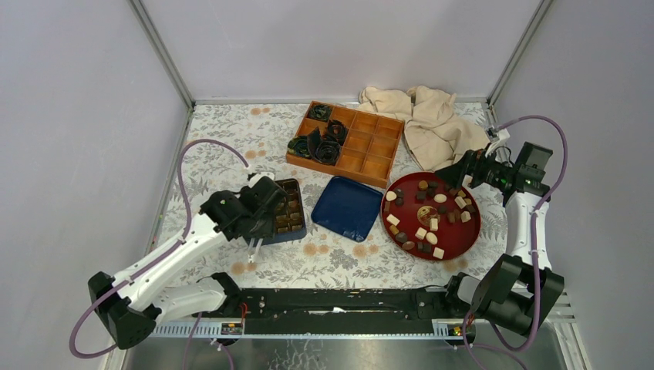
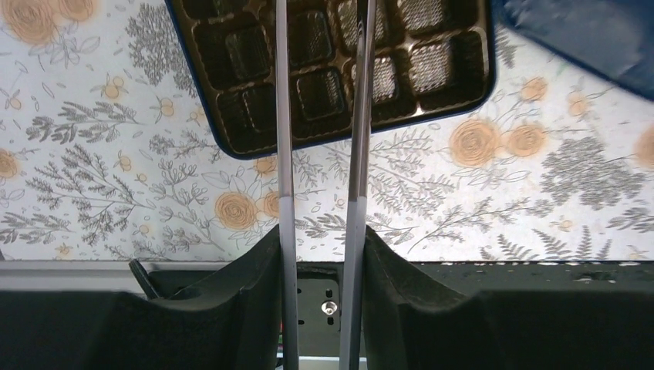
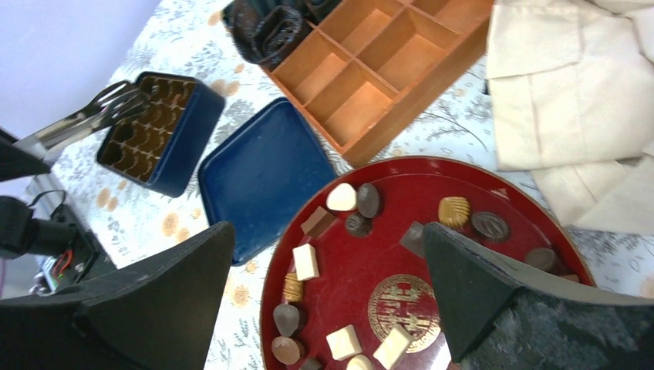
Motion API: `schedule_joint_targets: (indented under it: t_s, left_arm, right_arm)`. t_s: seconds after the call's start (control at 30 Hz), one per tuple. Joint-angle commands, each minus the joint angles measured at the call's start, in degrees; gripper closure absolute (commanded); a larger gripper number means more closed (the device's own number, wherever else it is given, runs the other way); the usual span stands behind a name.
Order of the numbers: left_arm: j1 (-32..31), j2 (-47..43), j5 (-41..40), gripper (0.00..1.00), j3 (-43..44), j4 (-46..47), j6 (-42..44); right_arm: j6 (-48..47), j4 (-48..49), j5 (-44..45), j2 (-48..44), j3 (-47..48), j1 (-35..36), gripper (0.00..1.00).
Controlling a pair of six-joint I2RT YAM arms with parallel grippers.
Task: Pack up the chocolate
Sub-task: Place the fake chocolate in the packing box, then adjust the packing box at the center of the board.
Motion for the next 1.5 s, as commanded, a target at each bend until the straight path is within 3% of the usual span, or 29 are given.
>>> schedule_joint_targets:
  t_s: [0.0, 0.1, 0.27, 0.37, 0.53, 0.63, 0.7, 0.9, 1.17, 1.37, 1.47]
  left_arm:
    - [0.6, -2.9, -2.7, 1.0, 5.0, 1.2, 1.2]
    - [0.7, -4.0, -4.7, 1.0, 6.2, 0.7, 1.5]
    - [0.7, -5.9, -7.6, 1.0, 8.0, -0.5, 1.0]
    - [0.8, -7.4, -8.6, 1.0, 8.3, -1.0, -0.2]
    - [0.8, -10.4, -8.3, 1.0, 6.8, -1.7, -2.8]
    - [0.7, -12.1, -8.1, 1.0, 6.2, -2.6, -4.0]
    - [0.8, -13.2, -7.8, 1.0, 6.0, -2.9, -4.4]
    - [0.9, -14.8, -7.6, 1.0, 5.0, -2.9, -4.7]
    - [0.8, -15.2, -7.8, 1.0, 4.1, -2.6, -4.2]
    - [0.8, -15.6, -7.4, 1.0, 3.9, -2.7, -4.3]
    - [0.8, -15.9, -7.3, 1.0, 4.0, -2.8, -4.3]
  right_arm:
    - [-0.8, 1.9, -10.2, 0.4, -0.2, 1.5, 0.0]
    - [-5.8, -3.3, -3.7, 1.1, 2.7, 12.8, 0.0]
    - [-3.0, -2.1, 13.5, 7.2, 8.4, 38.6, 0.0]
    - [1.4, 0.6, 23.7, 14.4, 13.5, 51.3, 0.0]
    - [19.6, 10.0, 36.9, 27.8, 22.9, 65.1, 0.0]
    - [29.5, 8.1, 47.5, 36.8, 32.2, 69.0, 0.0]
    - [34.9, 7.3, 48.8, 42.6, 37.0, 69.5, 0.0]
    - [39.2, 3.0, 52.7, 53.3, 46.8, 71.6, 0.35]
    - [40.3, 2.5, 57.6, 58.5, 50.7, 72.6, 0.53]
    - [41.3, 3.0, 59.9, 61.3, 53.4, 73.5, 0.79]
    - [40.9, 3.4, 61.9, 61.6, 53.6, 74.1, 0.86]
